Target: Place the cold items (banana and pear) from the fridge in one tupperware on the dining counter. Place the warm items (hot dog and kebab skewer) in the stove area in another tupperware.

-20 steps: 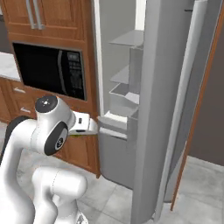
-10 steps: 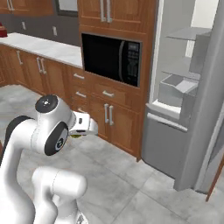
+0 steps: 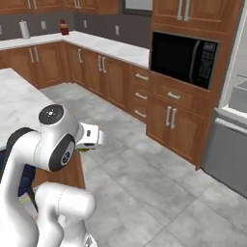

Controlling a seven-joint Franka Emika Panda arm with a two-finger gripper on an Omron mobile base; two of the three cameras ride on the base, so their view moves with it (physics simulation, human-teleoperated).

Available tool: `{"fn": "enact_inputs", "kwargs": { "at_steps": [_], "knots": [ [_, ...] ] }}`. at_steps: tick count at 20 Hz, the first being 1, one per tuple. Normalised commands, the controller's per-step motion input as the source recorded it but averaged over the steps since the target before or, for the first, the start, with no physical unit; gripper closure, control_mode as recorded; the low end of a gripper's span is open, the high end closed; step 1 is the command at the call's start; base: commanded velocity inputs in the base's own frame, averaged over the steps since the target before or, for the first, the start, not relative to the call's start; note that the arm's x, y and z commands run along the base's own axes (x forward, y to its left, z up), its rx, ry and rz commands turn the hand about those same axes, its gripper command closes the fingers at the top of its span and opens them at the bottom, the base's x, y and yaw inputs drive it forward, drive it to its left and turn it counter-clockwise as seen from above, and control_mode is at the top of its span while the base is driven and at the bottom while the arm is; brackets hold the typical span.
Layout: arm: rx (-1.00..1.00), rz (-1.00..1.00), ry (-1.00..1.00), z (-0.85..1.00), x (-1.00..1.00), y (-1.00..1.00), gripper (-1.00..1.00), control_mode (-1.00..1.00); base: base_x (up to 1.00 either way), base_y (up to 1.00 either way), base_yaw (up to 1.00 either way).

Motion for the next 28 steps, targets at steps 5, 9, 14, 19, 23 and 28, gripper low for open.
{"fn": "enact_inputs", "kwargs": {
  "at_steps": [5, 9, 14, 19, 23, 28],
  "knots": [
    [0.00, 0.00, 0.00, 0.00, 0.00, 0.00, 1.00, 1.00, -0.72, 0.77, 0.43],
    [0.00, 0.00, 0.00, 0.00, 0.00, 0.00, 1.00, 1.00, -0.54, 0.70, 0.44],
    [0.00, 0.00, 0.00, 0.00, 0.00, 0.00, 1.00, 1.00, -0.09, 0.52, 0.40],
    [0.00, 0.00, 0.00, 0.00, 0.00, 0.00, 1.00, 1.00, 0.06, 0.51, 0.36],
    [0.00, 0.00, 0.00, 0.00, 0.00, 0.00, 1.00, 1.00, 0.63, 0.17, 0.27],
    [0.00, 0.00, 0.00, 0.00, 0.00, 0.00, 1.00, 1.00, 0.77, 0.13, 0.28]
  ]
}}
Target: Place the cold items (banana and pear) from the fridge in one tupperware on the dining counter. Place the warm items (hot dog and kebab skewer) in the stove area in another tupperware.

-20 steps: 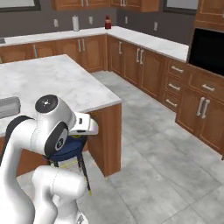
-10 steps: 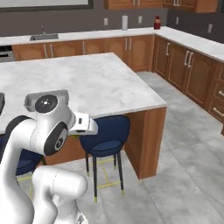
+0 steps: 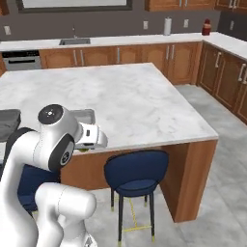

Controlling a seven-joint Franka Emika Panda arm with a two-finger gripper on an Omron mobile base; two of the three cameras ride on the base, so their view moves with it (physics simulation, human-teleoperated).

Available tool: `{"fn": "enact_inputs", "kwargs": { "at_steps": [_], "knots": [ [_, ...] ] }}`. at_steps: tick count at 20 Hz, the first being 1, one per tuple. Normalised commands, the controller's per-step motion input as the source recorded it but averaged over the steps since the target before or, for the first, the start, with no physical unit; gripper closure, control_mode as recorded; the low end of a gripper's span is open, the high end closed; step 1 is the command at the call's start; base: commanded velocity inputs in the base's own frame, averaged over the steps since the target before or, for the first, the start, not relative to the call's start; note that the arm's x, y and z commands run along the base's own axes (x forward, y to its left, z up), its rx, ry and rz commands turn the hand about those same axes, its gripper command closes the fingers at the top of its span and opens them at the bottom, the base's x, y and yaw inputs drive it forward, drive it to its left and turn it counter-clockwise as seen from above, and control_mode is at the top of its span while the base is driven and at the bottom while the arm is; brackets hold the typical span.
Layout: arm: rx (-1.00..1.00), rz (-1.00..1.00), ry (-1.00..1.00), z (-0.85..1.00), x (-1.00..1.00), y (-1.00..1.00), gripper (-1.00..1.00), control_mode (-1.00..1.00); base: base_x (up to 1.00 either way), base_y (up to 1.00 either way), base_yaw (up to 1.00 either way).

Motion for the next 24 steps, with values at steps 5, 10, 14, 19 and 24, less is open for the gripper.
{"fn": "enact_inputs", "kwargs": {
  "at_steps": [5, 10, 14, 19, 24],
  "knots": [
    [0.00, 0.00, 0.00, 0.00, 0.00, 0.00, 1.00, 1.00, 0.58, 0.08, 0.32],
    [0.00, 0.00, 0.00, 0.00, 0.00, 0.00, 1.00, 1.00, 0.56, -0.02, 0.36],
    [0.00, 0.00, 0.00, 0.00, 0.00, 0.00, 1.00, 1.00, 0.51, -0.17, 0.39],
    [0.00, 0.07, 0.01, 0.00, 0.10, -0.02, 1.00, -1.00, 0.37, -0.15, 0.30],
    [0.00, 0.28, 0.05, 0.00, 0.58, 0.00, 1.00, -1.00, 0.00, 0.00, 0.00]
  ]
}}
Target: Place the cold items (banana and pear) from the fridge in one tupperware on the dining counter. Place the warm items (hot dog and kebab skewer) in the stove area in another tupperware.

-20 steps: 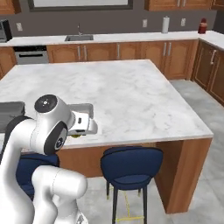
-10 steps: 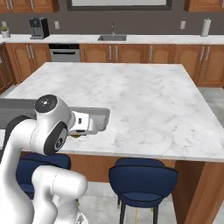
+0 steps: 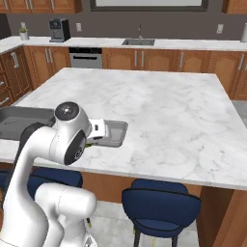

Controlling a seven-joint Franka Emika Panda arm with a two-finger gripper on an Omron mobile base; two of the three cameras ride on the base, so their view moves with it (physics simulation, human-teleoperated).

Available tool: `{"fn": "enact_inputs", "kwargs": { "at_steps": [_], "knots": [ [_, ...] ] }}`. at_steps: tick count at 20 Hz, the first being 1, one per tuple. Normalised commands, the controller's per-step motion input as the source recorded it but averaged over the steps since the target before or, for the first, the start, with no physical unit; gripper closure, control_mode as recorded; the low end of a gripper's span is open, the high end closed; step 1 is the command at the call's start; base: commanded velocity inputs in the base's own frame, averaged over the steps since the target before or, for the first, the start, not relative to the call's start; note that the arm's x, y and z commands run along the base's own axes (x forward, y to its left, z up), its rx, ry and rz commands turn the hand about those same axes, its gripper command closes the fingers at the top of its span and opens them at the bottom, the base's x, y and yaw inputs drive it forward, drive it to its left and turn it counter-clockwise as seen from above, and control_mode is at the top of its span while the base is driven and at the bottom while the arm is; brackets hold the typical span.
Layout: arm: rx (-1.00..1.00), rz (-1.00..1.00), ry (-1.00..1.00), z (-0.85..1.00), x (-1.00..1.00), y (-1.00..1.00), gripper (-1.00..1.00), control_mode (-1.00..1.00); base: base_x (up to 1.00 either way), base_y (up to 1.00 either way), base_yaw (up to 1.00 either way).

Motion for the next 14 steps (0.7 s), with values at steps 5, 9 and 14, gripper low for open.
{"fn": "enact_inputs", "kwargs": {
  "at_steps": [5, 9, 14],
  "knots": [
    [-0.01, 0.18, 0.20, 0.00, 0.75, 0.00, 1.00, -1.00, 0.00, 0.00, 0.00],
    [-0.05, 0.12, 0.29, -0.06, 0.94, 0.00, 1.00, -1.00, 0.00, 0.00, 0.00],
    [-0.02, 0.10, 0.05, -0.51, 0.90, 0.08, 1.00, -1.00, 0.00, 0.00, 0.00]
  ]
}}
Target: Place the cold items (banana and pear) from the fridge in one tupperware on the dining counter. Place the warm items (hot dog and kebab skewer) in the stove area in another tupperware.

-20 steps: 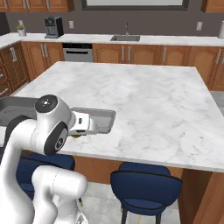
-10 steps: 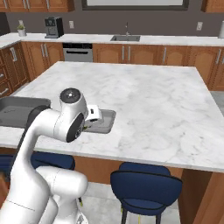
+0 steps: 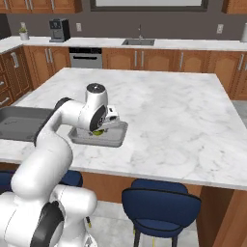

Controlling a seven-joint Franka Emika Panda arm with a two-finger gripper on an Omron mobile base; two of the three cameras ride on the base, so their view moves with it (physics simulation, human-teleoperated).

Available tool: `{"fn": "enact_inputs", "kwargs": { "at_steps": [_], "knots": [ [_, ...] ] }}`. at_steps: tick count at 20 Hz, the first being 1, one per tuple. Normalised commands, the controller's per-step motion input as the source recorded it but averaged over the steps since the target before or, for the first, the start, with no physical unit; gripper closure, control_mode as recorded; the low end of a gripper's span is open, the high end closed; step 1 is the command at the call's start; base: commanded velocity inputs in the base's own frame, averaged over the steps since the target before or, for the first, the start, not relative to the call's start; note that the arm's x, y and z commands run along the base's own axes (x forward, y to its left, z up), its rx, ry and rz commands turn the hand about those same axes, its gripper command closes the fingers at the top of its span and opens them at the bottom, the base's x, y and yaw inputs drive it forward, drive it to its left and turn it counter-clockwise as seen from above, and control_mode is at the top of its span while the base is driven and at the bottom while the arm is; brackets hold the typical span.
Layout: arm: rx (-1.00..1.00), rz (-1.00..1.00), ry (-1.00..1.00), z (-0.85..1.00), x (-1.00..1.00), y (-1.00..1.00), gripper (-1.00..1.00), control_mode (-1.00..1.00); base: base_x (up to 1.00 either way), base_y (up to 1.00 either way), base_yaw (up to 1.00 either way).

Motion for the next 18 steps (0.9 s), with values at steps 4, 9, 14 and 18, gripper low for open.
{"fn": "enact_inputs", "kwargs": {
  "at_steps": [4, 9, 14, 18],
  "knots": [
    [0.00, 0.08, 0.00, -0.64, 0.84, 0.08, 1.00, -1.00, 0.00, 0.00, 0.00],
    [-0.04, 0.08, 0.08, -0.50, 0.94, 0.04, 1.00, -1.00, 0.00, 0.00, 0.00],
    [-0.07, 0.07, 0.15, -0.41, 0.92, 0.11, 1.00, -1.00, 0.00, 0.00, 0.00],
    [-0.05, 0.06, 0.05, -0.49, 0.77, 0.13, 1.00, -1.00, 0.00, 0.00, 0.00]
  ]
}}
